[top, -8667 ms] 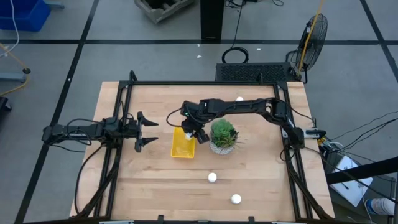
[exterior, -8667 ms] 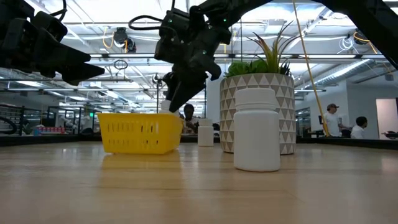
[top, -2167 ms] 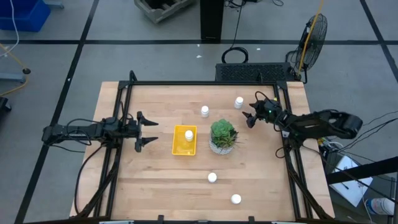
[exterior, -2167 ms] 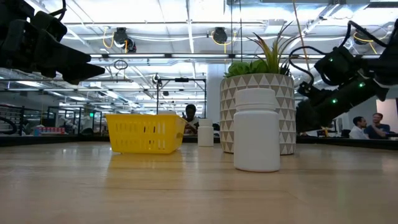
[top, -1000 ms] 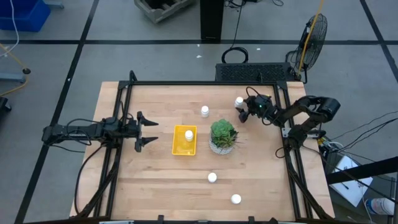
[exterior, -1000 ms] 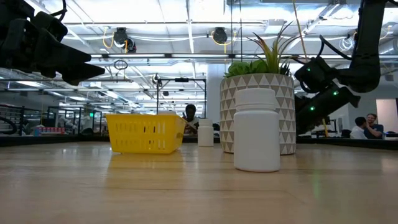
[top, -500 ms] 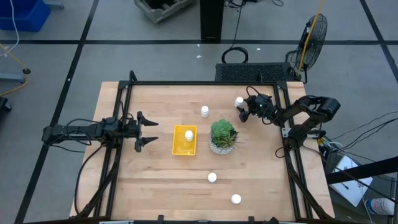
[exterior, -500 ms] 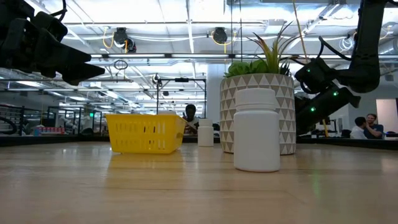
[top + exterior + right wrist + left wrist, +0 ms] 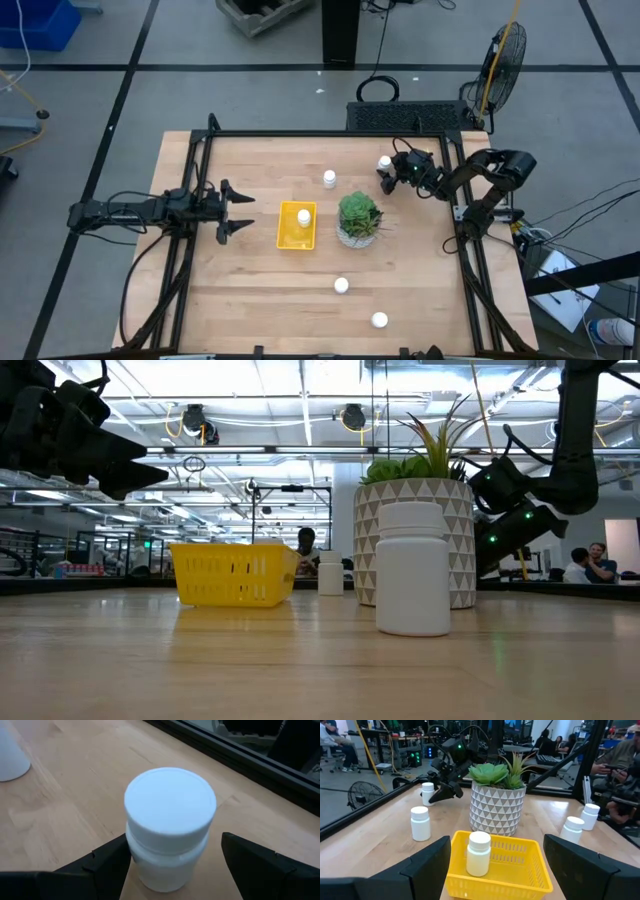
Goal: Pick and place pill bottles into a basket
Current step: Put the white medicine bottle into the yellow basket
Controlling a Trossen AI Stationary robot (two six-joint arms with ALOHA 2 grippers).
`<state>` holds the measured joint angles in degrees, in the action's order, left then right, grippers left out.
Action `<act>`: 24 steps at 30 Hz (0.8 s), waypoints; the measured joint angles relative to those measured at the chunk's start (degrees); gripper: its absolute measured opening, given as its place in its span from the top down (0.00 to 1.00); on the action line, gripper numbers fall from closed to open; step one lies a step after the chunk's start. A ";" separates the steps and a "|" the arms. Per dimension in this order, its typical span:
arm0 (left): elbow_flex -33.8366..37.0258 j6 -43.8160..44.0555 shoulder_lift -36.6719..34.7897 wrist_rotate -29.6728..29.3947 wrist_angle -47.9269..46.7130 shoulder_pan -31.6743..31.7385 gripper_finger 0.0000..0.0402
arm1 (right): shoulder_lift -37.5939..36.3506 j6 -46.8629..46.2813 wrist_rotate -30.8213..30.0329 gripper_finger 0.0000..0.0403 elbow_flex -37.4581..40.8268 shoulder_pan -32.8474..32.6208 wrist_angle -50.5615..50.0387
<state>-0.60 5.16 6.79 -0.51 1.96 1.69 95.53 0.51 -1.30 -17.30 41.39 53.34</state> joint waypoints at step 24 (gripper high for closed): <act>-0.02 -0.19 0.01 0.00 -0.01 -0.01 0.19 | -0.23 -1.67 4.36 0.62 0.00 -0.63 -0.31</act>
<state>-0.62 4.97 6.80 -0.51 1.95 1.68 95.29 -1.16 3.06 -17.30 40.75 53.03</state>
